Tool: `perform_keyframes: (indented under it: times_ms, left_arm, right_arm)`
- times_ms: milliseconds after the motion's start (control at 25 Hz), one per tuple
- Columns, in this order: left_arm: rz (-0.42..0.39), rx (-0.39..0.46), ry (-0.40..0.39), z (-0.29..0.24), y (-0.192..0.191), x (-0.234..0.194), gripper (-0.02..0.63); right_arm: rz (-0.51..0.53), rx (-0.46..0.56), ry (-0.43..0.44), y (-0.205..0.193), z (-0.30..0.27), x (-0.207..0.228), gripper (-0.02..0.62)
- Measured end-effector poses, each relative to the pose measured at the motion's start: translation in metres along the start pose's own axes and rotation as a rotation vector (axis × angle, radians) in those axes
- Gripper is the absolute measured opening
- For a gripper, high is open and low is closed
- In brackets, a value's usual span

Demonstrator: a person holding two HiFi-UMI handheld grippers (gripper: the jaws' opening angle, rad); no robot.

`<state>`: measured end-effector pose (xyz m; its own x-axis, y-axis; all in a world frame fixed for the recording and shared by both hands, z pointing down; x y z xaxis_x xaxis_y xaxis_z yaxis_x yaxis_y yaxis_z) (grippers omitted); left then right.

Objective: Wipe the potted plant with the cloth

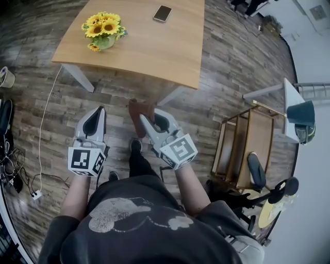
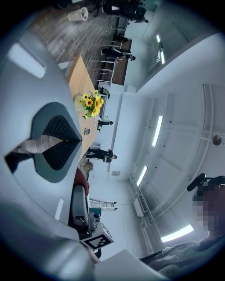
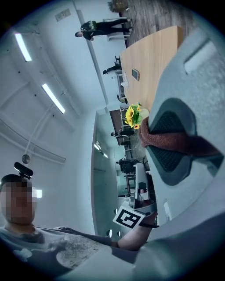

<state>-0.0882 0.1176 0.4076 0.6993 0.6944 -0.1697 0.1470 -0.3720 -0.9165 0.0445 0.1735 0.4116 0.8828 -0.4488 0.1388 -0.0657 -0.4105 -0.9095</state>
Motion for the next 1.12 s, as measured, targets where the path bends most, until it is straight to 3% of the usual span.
perform_keyframes:
  times_ms: [680,1120]
  left_arm:
    - [0.026,0.033,0.041,0.186,-0.068,-0.035,0.018]
    - [0.053,0.03,-0.01,0.233,-0.091,-0.041,0.018]
  right_arm:
    - [0.001,0.027,-0.042,-0.032,0.035,-0.177,0.043]
    - [0.008,-0.027,-0.125,-0.056,0.061,-0.231,0.041]
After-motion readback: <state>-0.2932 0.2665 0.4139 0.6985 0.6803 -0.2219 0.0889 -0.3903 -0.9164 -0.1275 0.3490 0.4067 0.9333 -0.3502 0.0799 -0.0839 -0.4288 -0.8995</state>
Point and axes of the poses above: the fingertips, and each gripper's own axes: z backward along the fingers, x to its right, y out of its top, the point moved 2 cm from there along z, backward along the fingers, and after that the axes turned 15 degrees about -x, right-handed, at the moved point
